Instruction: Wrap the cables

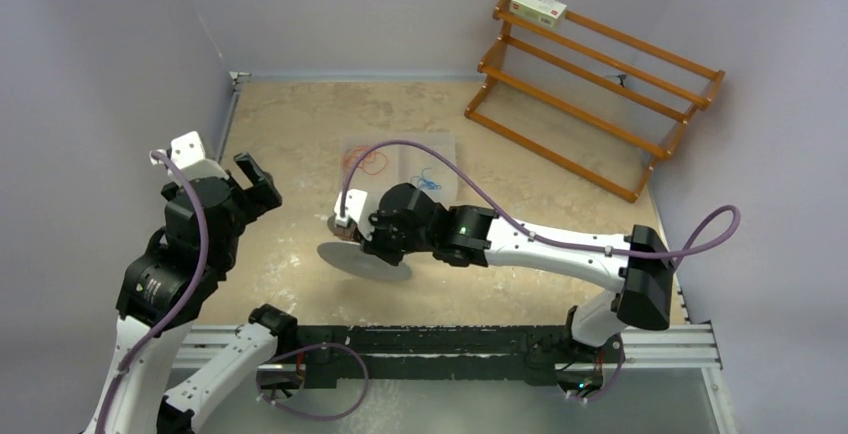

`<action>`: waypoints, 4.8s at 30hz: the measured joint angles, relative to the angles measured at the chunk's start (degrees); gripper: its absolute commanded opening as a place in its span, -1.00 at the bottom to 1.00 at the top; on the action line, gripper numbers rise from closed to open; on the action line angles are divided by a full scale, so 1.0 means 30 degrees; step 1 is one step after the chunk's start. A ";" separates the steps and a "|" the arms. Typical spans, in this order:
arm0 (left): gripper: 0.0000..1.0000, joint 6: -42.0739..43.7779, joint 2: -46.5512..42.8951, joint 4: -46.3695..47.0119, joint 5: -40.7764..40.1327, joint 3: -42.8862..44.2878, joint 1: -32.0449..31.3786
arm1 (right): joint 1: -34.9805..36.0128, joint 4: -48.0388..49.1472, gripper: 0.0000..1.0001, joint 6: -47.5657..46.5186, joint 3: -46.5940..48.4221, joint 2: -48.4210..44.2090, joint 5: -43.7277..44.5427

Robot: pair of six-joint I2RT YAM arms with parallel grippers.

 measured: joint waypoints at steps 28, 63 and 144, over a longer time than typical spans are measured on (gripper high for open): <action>0.70 0.0444 -0.0546 -0.0415 0.0991 -0.0350 0.0000 | -0.2339 0.2463 -1.00 -0.8714 -0.0663 0.1392 -0.6462; 0.69 0.0342 -0.0372 0.0051 0.1800 -0.2193 0.0000 | -0.2280 0.3840 -0.45 -0.6040 0.0204 0.1501 -0.5027; 0.53 0.4430 0.7045 0.1829 0.5916 -0.2572 -0.2149 | -0.4189 0.4889 -0.24 -0.3395 -0.6105 -0.4947 -0.1836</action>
